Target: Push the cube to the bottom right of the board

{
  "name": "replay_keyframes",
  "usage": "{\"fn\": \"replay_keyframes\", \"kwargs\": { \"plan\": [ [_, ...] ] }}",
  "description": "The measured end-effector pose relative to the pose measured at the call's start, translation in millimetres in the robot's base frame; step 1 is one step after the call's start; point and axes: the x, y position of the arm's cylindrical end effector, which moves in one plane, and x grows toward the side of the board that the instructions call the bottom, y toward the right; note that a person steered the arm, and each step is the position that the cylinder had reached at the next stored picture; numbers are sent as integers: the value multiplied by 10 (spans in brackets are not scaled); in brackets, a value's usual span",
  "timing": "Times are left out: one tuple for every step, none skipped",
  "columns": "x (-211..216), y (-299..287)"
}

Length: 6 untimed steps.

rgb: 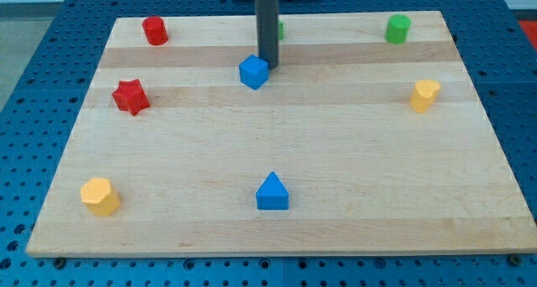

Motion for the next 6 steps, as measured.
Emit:
{"fn": "replay_keyframes", "kwargs": {
  "plan": [
    [0,-339],
    [4,-656],
    [141,-872],
    [236,-865],
    [236,-676],
    [236,-428]
  ]
}}
